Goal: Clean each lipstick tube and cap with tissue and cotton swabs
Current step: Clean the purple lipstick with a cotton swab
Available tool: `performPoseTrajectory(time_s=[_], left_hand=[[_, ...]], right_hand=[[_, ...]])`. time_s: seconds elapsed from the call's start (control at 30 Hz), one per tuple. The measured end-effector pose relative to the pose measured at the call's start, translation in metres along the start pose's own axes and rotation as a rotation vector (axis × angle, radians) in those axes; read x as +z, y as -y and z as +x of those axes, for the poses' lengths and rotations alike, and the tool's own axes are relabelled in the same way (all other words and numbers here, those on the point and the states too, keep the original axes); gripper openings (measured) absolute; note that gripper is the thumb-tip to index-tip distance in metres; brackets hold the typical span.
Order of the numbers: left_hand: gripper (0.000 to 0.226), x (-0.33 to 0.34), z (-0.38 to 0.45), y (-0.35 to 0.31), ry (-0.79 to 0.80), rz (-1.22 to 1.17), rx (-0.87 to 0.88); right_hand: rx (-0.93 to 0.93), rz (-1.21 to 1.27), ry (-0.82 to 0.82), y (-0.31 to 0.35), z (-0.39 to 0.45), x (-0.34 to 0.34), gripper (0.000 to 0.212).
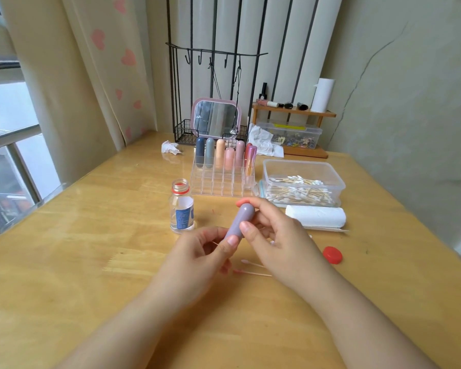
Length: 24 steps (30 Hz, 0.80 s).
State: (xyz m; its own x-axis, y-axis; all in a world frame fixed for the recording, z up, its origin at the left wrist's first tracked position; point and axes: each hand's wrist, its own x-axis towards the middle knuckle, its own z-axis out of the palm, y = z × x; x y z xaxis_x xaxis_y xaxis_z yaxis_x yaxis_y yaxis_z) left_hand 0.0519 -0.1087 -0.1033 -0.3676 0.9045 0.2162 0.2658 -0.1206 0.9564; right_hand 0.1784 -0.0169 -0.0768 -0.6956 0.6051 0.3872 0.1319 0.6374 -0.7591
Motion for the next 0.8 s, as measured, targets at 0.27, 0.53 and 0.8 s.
performPoseTrajectory(time_s=[0.27, 0.53, 0.8], left_hand=[[0.017, -0.010, 0.005, -0.005, -0.189, 0.522, 0.097], [0.020, -0.047, 0.010, -0.035, -0.258, 0.785, 0.260], [0.012, -0.091, 0.064, -0.045, -0.322, 0.815, 0.216]], right_hand=[[0.104, -0.078, 0.008, -0.003, 0.007, -0.006, 0.030], [0.144, -0.253, -0.010, -0.007, 0.043, -0.028, 0.021], [0.081, -0.290, -0.050, 0.006, 0.101, -0.020, 0.022]])
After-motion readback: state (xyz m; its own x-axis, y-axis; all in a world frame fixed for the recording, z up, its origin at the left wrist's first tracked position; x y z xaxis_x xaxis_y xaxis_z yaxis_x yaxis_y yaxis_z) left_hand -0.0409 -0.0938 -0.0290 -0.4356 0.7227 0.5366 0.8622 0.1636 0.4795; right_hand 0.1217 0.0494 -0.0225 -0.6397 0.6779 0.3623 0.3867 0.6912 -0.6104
